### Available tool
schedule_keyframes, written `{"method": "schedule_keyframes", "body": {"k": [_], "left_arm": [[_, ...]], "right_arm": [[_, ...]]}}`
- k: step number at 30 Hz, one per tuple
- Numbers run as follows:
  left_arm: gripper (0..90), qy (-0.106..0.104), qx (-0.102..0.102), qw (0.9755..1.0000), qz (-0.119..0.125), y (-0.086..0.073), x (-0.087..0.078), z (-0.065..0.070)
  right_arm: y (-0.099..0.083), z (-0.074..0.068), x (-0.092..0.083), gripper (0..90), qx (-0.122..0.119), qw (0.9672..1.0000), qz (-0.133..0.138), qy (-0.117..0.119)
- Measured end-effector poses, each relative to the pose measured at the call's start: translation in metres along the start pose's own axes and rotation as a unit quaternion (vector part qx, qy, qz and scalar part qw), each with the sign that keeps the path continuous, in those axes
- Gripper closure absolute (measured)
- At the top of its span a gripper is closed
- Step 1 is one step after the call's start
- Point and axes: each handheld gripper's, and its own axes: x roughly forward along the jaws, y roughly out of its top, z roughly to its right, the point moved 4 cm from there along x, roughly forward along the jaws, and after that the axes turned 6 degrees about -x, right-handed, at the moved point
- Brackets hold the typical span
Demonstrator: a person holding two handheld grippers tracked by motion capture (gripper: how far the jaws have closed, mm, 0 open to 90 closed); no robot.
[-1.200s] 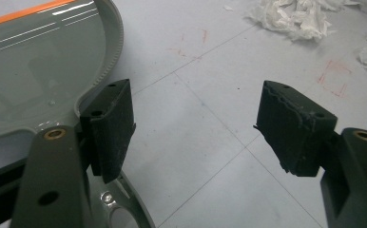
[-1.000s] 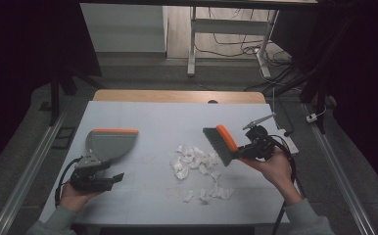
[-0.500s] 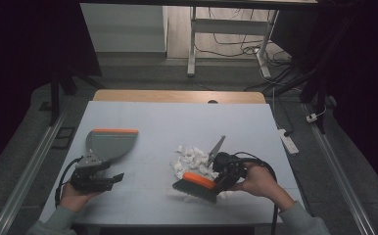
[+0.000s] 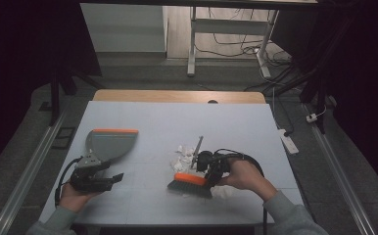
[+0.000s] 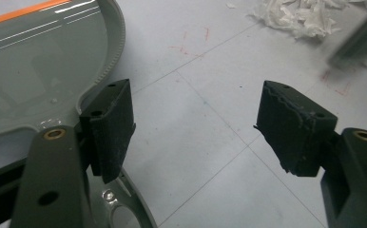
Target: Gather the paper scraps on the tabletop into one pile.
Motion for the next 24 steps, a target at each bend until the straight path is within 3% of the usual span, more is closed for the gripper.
{"method": "schedule_keyframes", "body": {"k": [3,5,7,12,17,20,24], "left_arm": [[29.4,0.0,0.001,1.0,0.0,0.0,0.0,0.001],[29.4,0.0,0.0,1.0,-0.001,0.0,0.0,0.001],[29.3,0.0,-0.001,1.0,0.0,0.0,0.0,0.0],[29.3,0.0,-0.002,1.0,-0.002,0.0,0.001,0.0],[29.4,0.001,0.0,1.0,0.0,0.0,0.0,0.0],[29.3,0.0,0.0,1.0,-0.001,0.0,0.0,0.0],[29.4,0.0,-0.001,1.0,-0.003,0.0,0.001,0.0]], "right_arm": [[-0.001,0.013,-0.004,70.8,0.015,0.9992,0.011,-0.036],[-0.004,0.02,-0.007,70.8,0.029,0.9984,0.023,-0.044],[-0.007,0.023,-0.011,70.8,0.029,0.9976,0.045,-0.045],[-0.022,0.017,-0.041,70.8,0.054,0.9903,0.115,-0.056],[-0.053,0.01,-0.063,70.8,0.074,0.9867,0.124,-0.075],[-0.075,0.002,-0.065,70.8,0.075,0.9893,0.107,-0.065],[-0.098,-0.01,-0.053,70.7,0.047,0.9958,0.072,-0.03]]}}
